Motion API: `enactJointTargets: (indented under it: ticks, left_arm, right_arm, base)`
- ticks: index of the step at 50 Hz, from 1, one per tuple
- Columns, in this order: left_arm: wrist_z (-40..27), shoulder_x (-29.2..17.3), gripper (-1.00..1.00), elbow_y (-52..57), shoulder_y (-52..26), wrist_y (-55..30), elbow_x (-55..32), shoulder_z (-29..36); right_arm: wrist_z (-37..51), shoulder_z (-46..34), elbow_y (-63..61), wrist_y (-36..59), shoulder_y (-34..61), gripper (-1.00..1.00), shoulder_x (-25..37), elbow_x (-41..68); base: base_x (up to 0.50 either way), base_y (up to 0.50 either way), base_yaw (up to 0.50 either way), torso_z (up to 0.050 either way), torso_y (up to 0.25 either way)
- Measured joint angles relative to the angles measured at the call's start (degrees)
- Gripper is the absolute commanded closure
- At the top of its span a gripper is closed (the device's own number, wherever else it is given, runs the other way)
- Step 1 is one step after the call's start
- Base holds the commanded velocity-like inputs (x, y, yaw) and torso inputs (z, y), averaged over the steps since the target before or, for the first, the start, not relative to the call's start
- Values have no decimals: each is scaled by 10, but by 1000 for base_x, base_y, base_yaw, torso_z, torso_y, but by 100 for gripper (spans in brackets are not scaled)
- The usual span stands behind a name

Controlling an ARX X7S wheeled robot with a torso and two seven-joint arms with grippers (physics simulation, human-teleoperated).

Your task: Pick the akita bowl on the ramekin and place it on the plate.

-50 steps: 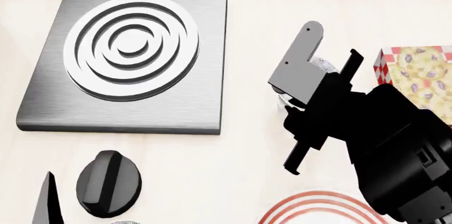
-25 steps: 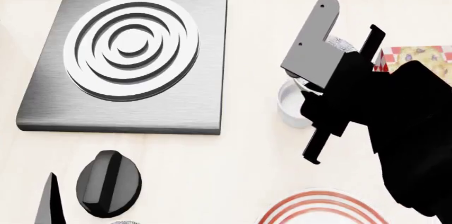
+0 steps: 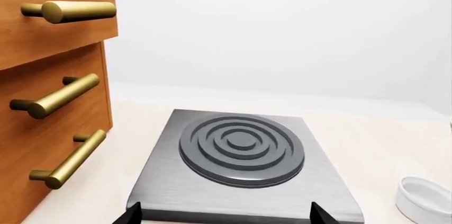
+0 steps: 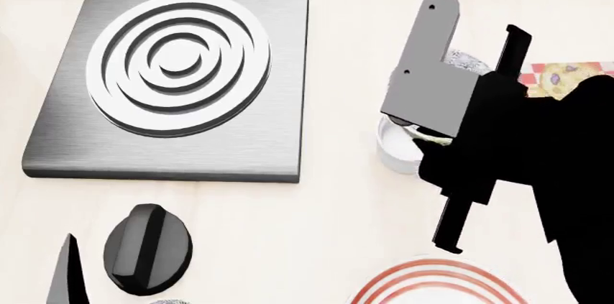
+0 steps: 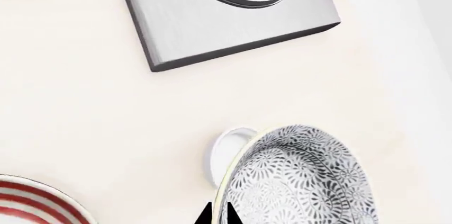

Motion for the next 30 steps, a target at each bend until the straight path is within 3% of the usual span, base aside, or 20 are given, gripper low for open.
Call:
enactJointTargets:
  ticks: [30]
  left_arm:
    - [-8, -6, -100, 1, 0, 3, -5, 4]
  right_arm:
    - [-39, 18, -220, 125, -41, 100, 102, 85]
  base:
    - [0, 0, 0, 0, 1]
